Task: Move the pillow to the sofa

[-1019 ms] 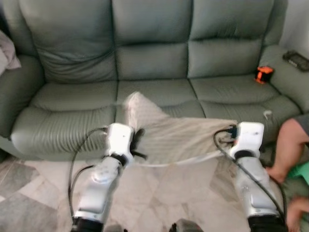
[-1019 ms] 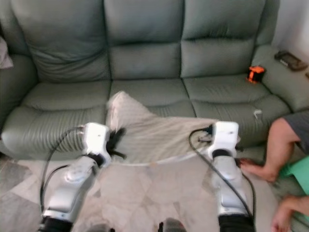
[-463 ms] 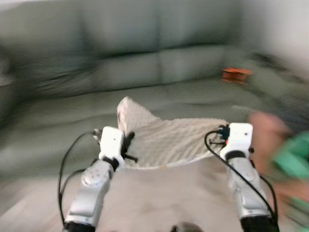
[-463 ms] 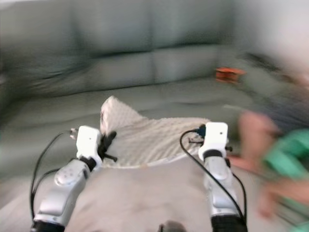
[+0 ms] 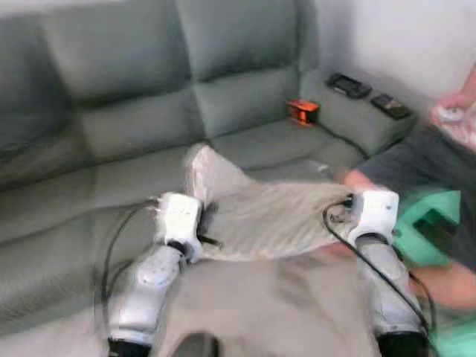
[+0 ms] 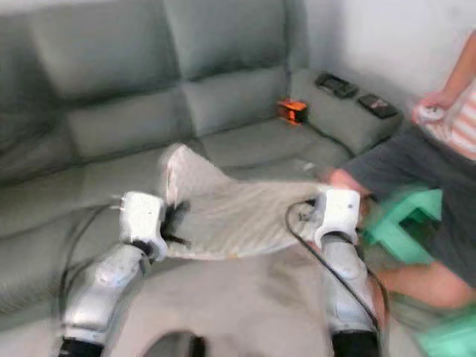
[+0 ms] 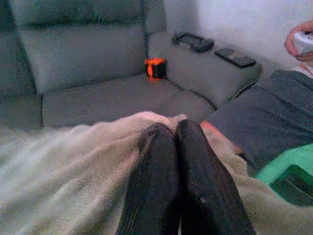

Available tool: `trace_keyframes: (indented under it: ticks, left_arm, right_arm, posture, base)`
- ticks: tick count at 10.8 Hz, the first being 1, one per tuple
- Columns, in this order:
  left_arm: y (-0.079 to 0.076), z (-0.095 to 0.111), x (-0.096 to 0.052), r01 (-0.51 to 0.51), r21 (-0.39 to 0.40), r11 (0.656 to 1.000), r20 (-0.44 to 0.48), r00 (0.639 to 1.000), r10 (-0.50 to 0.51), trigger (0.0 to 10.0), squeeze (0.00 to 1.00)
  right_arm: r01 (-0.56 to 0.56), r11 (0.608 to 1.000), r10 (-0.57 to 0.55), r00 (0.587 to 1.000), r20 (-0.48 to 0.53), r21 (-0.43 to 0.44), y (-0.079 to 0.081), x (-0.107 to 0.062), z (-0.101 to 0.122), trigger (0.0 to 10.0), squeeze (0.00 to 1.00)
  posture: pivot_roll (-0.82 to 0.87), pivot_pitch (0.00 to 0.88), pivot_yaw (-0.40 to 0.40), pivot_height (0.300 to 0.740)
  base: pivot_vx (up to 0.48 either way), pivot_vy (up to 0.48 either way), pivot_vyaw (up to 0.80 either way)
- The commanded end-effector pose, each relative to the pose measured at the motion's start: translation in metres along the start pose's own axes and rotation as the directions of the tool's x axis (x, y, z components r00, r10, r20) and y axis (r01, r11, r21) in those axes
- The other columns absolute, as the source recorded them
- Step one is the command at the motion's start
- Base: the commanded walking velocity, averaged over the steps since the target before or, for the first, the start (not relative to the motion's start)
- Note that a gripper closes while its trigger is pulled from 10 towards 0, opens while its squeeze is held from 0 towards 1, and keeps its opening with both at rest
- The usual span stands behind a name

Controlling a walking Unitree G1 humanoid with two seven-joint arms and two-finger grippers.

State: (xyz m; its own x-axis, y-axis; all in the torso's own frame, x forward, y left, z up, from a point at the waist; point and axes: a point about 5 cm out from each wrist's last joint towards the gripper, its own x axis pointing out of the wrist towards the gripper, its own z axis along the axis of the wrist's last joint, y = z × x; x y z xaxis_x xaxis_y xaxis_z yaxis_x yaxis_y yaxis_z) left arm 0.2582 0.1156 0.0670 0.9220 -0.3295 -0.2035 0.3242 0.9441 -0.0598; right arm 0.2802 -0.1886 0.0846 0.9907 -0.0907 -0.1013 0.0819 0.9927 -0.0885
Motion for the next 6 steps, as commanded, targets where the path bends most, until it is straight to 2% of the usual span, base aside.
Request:
trace_keyframes:
  ticks: [1,5,6]
  left_arm:
    - [-0.0102,0.0125,0.0049,0.038,0.013,0.999,0.051,0.998,-0.039,10.0,0.0]
    - [-0.0074,0.0145,0.0055,0.02,0.028,0.999,0.062,0.998,-0.022,10.0,0.0]
    - [-0.0063,0.0166,0.0052,0.019,0.03,0.999,0.073,0.997,-0.021,10.0,0.0]
  right_arm:
    - [0.034,0.999,-0.034,0.999,-0.005,-0.011,-0.0108,-0.0048,-0.0031,10.0,0.0]
    - [0.021,1.0,-0.021,1.0,0.011,-0.008,-0.0073,-0.0061,-0.0007,10.0,0.0]
    - [0.013,1.0,-0.013,1.0,0.024,-0.005,-0.0058,-0.0063,0.0012,10.0,0.0]
  posture:
    - [-0.06,0.0,0.01,0.74]
    - [-0.06,0.0,0.017,0.74]
    - [-0.06,0.0,0.018,0.74]
  base:
    - [0.0,0.0,0.0]
    - [0.0,0.0,0.0]
    - [0.334,0.0,0.0]
